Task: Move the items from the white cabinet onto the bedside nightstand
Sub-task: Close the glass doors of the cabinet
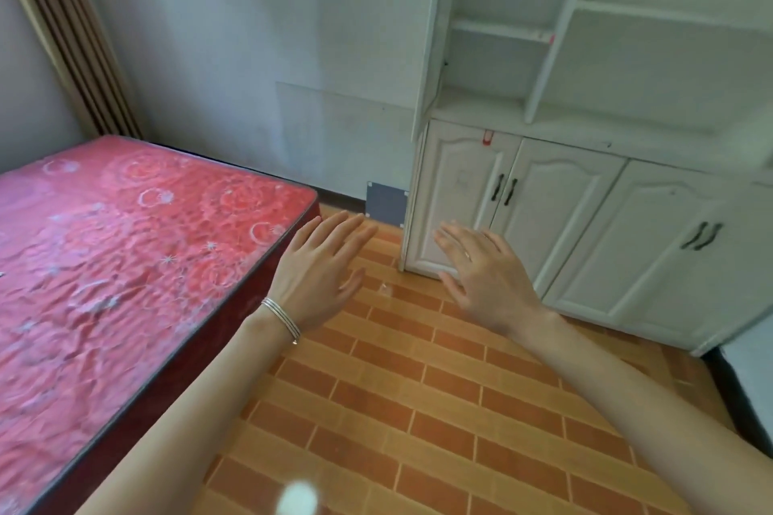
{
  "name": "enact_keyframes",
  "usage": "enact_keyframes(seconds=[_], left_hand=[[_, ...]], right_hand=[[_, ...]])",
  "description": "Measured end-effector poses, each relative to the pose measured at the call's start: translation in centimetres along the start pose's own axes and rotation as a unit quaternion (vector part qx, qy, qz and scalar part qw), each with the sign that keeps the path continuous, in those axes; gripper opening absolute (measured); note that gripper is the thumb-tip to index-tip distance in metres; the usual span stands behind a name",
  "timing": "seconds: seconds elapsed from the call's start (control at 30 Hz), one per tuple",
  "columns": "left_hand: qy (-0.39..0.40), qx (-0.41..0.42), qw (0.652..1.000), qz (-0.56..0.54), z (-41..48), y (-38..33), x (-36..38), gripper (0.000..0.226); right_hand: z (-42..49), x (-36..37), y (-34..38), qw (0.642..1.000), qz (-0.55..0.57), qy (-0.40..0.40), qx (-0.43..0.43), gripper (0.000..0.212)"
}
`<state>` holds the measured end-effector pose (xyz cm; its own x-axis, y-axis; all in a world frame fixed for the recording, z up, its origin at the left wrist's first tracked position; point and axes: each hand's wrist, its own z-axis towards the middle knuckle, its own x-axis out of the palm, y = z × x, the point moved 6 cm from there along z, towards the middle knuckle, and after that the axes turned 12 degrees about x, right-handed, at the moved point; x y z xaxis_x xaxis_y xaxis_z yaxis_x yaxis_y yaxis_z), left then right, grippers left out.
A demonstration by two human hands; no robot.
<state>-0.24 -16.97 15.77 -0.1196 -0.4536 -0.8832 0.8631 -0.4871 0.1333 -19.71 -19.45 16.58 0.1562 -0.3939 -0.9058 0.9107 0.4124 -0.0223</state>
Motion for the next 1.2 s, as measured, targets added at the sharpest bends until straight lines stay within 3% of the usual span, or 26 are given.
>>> enact_keyframes(seconds=[0.33,0.8,1.0,1.2], left_hand=[[0.019,0.051,0.998,0.007,8.6,5.9,5.9,0.053],[-0.043,0.183,0.982,0.021,25.0,19.0,9.1,0.051],[-0.038,0.183,0.982,-0.002,27.9,21.6,14.0,0.052],[-0.04,0.186,0.982,0.007,34.8,23.9,17.4,0.051]], right_hand=[[7.5,4.5,-6.3,0.998,-0.032,-0.027,0.043,0.049],[25.0,6.4,-8.4,0.986,-0.056,-0.101,0.122,0.049],[27.8,10.1,-10.7,0.986,-0.073,-0.068,0.133,0.05],[32.0,11.3,-15.1,0.985,-0.078,-0.084,0.129,0.05]])
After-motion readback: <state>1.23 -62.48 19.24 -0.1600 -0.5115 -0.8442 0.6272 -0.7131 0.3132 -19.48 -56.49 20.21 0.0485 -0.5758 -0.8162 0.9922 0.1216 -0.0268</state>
